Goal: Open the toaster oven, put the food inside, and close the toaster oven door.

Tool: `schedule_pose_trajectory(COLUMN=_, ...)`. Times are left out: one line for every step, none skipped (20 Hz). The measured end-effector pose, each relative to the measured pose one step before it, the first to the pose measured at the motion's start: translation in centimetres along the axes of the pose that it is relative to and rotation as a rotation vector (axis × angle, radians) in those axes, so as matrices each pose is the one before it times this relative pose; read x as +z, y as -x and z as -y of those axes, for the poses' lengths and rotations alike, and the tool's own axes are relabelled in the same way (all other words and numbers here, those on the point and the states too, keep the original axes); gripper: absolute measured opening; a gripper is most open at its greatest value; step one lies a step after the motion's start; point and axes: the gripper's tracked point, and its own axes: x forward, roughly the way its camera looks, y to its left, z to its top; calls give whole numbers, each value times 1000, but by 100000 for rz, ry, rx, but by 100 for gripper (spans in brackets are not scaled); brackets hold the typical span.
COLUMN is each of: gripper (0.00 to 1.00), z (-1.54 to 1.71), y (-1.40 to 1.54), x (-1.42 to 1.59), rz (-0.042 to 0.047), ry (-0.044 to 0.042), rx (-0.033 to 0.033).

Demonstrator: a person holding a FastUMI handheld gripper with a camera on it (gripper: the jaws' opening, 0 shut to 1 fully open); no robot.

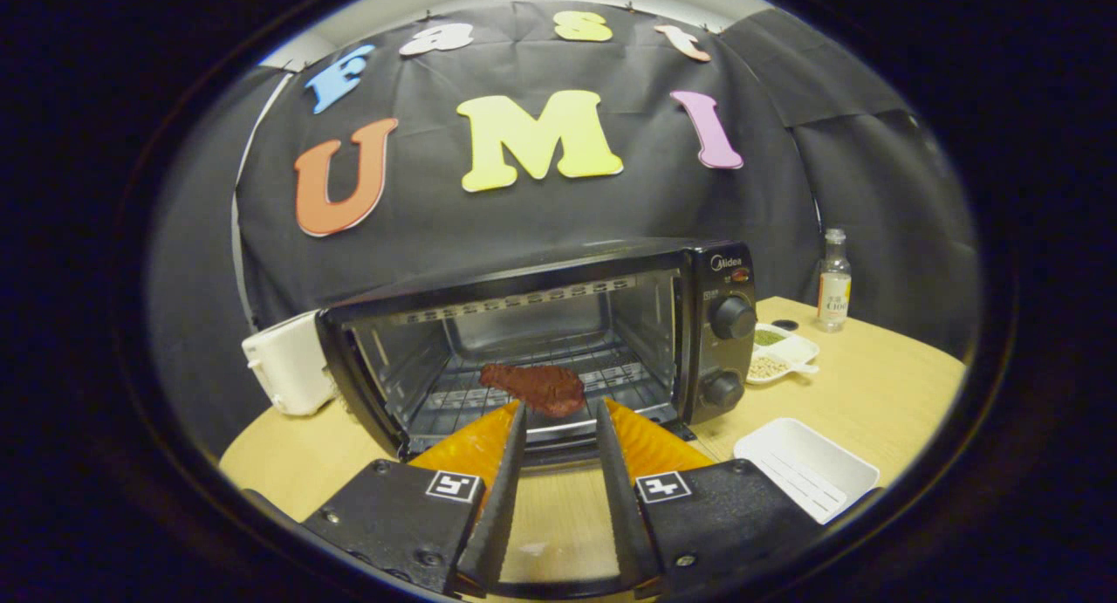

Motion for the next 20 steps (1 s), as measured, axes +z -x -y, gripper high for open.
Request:
schedule_pose_trajectory(gripper=59, z=31, y=993, x=-427, rz=278, ry=1560, rx=386)
schedule_pose_trajectory(gripper=67, z=-41, y=888, x=-411, rz=622, ry=1341, rx=750)
schedule_pose_trajectory(gripper=75, z=19, y=1044, x=-283, rz=147, ry=1322, rx=469)
schedule_pose_trajectory(gripper=82, z=38, y=986, x=-380, rz=-19, ry=837, rx=282)
schedule_pose_trajectory(gripper=85, z=157, y=895, x=-505, rz=-768, ry=698, rx=62)
schedule_pose_trajectory(gripper=92, z=-61, y=1006, x=-455, rz=-641, ry=317, rx=903)
schedule_pose_trajectory(gripper=98, z=-218, y=1032, x=-431, rz=-1252, ry=922, rx=1180)
schedule_pose_trajectory(gripper=100, z=-9, y=776, x=-479, rz=-1158, ry=1534, rx=137)
schedule_pose_trajectory(gripper=99, z=-149, y=771, x=-456, rz=-1285, ry=2465, rx=978)
schedule_pose_trajectory(gripper=99, z=-306, y=619, x=-619, rz=-2026, ry=1792, rx=1630)
schedule_pose_trajectory(gripper=100, z=-341, y=556, x=-793, rz=-2758, ry=963, rx=1411)
schedule_pose_trajectory(gripper=100, z=-293, y=548, x=-1092, rz=-3726, ry=-121, rx=1469)
schedule_pose_trajectory(gripper=99, z=-19, y=358, x=-876, rz=-2882, ry=-528, rx=-16)
schedule_pose_trajectory(gripper=100, z=382, y=-20, x=-532, rz=-1146, ry=123, rx=-1197)
schedule_pose_trajectory(gripper=100, z=228, y=-75, x=-591, rz=-1910, ry=303, rx=-1128)
schedule_pose_trajectory(gripper=99, z=89, y=-468, x=-1123, rz=-3759, ry=252, rx=-828)
schedule_pose_trajectory(gripper=99, z=79, y=-329, x=-920, rz=-3656, ry=7, rx=-472)
schedule_pose_trajectory(gripper=100, z=232, y=-204, x=-321, rz=-3234, ry=-207, rx=-827)
schedule_pose_trajectory(gripper=99, z=-6, y=-322, x=-249, rz=4, ry=172, rx=-88)
schedule_pose_trajectory(gripper=100, z=-412, y=308, x=34, rz=-1013, ry=546, rx=608)
